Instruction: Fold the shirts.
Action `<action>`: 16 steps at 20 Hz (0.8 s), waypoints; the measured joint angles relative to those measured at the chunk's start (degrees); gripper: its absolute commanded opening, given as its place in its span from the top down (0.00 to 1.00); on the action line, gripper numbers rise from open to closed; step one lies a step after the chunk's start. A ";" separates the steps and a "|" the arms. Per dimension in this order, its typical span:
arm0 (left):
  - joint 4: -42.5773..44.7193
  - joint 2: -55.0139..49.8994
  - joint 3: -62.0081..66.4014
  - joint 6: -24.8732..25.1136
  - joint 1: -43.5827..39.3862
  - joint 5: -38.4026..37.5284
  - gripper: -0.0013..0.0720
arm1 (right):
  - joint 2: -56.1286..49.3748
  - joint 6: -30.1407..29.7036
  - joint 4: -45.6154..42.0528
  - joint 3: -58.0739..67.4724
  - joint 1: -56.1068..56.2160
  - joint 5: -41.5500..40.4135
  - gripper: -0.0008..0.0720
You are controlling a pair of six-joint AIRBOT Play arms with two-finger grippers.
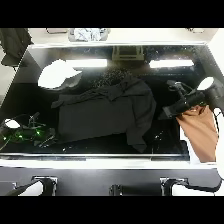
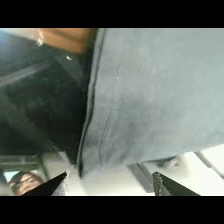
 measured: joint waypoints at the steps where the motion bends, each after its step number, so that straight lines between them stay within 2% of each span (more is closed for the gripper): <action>1: -1.16 0.22 -1.09 0.42 0.07 1.64 0.20 | 0.48 -0.17 -0.37 -1.11 -0.07 -0.63 0.12; 2: -2.27 0.48 -1.90 0.76 0.07 2.51 0.20 | 0.72 -0.26 -0.50 -1.92 -0.15 -0.81 0.12; 4: -3.76 0.63 -3.04 0.96 -0.17 4.87 0.38 | 1.20 -0.52 -0.92 -3.30 0.00 -1.46 0.12; 5: -3.91 0.72 -3.50 1.01 -0.48 6.25 0.41 | 1.36 -0.59 -0.92 -4.13 0.11 -1.92 0.12; 6: -4.17 0.76 -3.76 1.03 -0.92 7.45 0.50 | 1.46 -0.59 -1.05 -5.14 0.09 -2.67 0.12; 8: -4.04 0.70 -4.22 0.94 -2.14 10.21 0.89 | 1.64 -0.57 -0.52 -7.54 -0.02 -3.89 0.11; 9: -3.63 0.72 -4.31 0.87 -2.67 10.82 0.94 | 1.68 -0.55 0.04 -9.11 0.00 -4.92 0.12; 15: -4.15 0.87 -4.46 0.46 -3.93 11.85 0.94 | 1.81 -0.37 7.34 -18.93 0.26 -13.14 0.13; 16: -4.17 0.90 -4.46 0.46 -4.00 11.82 0.94 | 1.79 -0.35 8.83 -20.41 0.48 -15.19 0.17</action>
